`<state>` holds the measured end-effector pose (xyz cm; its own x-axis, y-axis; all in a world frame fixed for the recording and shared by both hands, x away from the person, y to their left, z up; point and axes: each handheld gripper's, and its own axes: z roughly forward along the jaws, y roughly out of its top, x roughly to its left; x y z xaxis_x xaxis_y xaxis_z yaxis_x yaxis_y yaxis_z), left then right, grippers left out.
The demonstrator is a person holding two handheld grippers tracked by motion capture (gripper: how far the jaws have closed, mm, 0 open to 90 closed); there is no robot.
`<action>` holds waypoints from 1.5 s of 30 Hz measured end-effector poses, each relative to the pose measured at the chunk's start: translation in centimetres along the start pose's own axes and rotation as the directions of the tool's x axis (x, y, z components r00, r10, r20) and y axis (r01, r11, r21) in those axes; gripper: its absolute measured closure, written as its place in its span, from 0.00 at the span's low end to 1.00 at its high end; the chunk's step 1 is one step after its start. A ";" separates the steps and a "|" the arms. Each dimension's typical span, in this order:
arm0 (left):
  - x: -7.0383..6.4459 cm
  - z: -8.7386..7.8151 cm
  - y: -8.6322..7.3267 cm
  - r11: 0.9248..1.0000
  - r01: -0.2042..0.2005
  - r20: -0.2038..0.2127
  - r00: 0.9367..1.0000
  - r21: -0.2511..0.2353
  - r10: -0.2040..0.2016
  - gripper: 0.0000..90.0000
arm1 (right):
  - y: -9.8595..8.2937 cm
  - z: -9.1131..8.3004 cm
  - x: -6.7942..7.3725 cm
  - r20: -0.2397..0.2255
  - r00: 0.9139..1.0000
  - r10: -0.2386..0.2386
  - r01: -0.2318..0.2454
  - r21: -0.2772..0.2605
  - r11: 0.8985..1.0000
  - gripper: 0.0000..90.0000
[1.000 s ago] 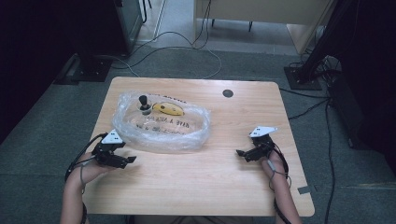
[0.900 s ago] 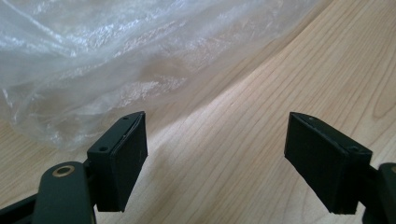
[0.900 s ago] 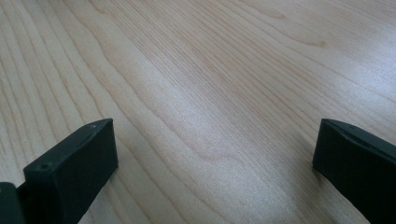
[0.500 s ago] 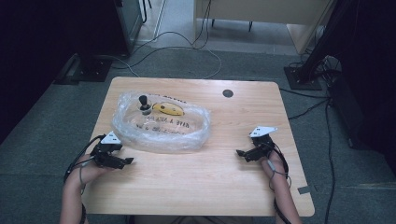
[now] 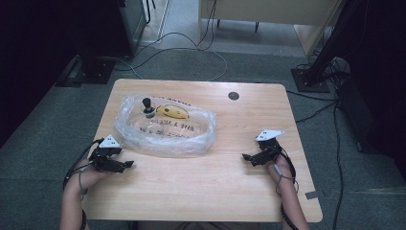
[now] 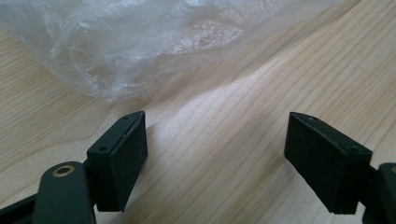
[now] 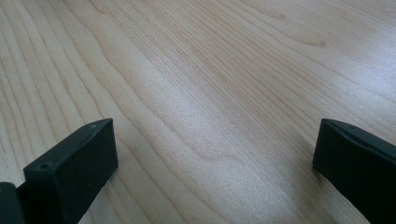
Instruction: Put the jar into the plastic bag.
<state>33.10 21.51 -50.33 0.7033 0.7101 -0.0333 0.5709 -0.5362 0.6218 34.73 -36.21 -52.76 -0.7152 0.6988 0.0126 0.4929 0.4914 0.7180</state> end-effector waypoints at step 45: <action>1.5 0.6 -1.6 0.984 0.029 -0.057 0.998 -0.177 -0.040 0.24 | 0.0 0.0 0.0 0.000 1.000 0.000 0.000 0.000 1.000 0.00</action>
<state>33.50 23.09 -51.84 0.6548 0.7556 -0.0135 0.5071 -0.4261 0.7492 34.72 -36.20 -52.76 -0.7150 0.6990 0.0125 0.4931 0.4916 0.7178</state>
